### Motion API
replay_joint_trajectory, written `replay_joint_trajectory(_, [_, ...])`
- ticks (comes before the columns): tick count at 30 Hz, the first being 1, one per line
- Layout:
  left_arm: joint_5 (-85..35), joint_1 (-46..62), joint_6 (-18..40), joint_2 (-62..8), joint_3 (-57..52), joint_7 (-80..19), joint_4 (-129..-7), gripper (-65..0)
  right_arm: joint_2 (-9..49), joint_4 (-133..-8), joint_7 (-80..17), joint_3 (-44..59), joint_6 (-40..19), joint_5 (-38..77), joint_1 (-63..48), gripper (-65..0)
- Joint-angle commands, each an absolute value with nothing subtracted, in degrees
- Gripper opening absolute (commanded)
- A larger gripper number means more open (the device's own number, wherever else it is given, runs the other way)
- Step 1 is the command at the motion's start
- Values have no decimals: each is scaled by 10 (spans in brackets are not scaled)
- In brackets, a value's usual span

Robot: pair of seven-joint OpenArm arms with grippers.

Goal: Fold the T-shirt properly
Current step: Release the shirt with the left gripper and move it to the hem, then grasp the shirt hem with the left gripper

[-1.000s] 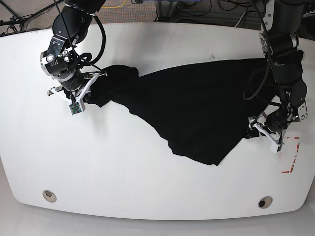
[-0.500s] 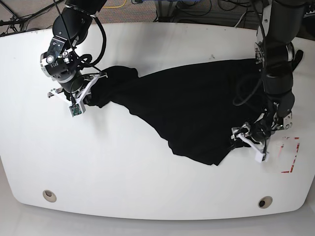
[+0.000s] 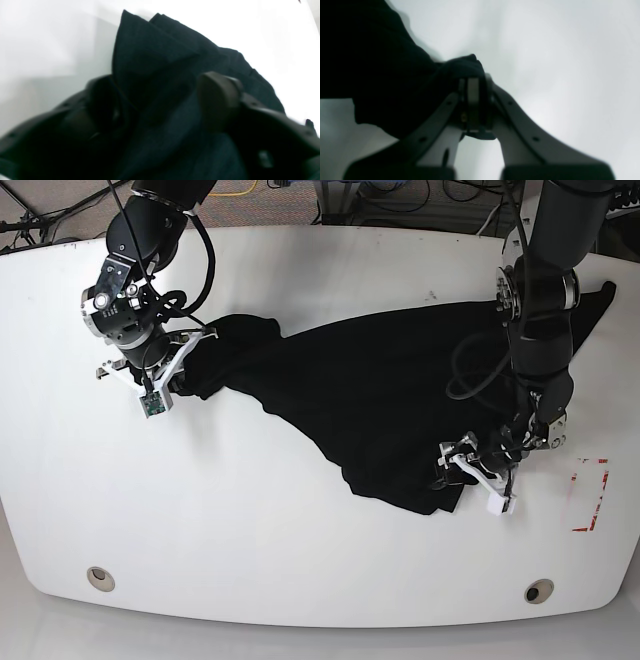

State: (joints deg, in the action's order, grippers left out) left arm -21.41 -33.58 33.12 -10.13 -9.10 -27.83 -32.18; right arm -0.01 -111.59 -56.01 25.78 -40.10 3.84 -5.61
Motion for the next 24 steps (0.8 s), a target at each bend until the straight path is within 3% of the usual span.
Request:
replay_joint_trajectory(1, [-207, -343, 327, -107, -93, -299, -324, -278, 4, -1126, -548, 257, -400, 45, -48, -629])
replay_joint_trajectory(3, [-209, -343, 313, -109, -94, -299, -324, -354, 4, -1126, -548, 257, -400, 45, -48, -629])
replay_joint_trajectory(6, [-209, -343, 285, -110, -95, -299, -325, -415, 5, -1126, -548, 257, -400, 45, -48, -629])
replay_joint_trajectory(16, [-210, -328, 275, -126, -95, -300, -327, -436, 4, -1126, -548, 257, -400, 46, -48, -629])
replay_joint_trajectory(19, [-209, -320, 273, -126, -95, -300, -337, -533, 4, -1126, -548, 257, -400, 46, -48, -629])
replay_joint_trajectory(21, [-206, -314, 271, -126, -95, -300, -349, -639, 4, -1126, -548, 257, -400, 46, -48, -629])
replay_joint_trajectory(24, [-205, -309, 263, -127, -94, -301, -356, -650, 4, -1126, -548, 257, -400, 46, -48, -629])
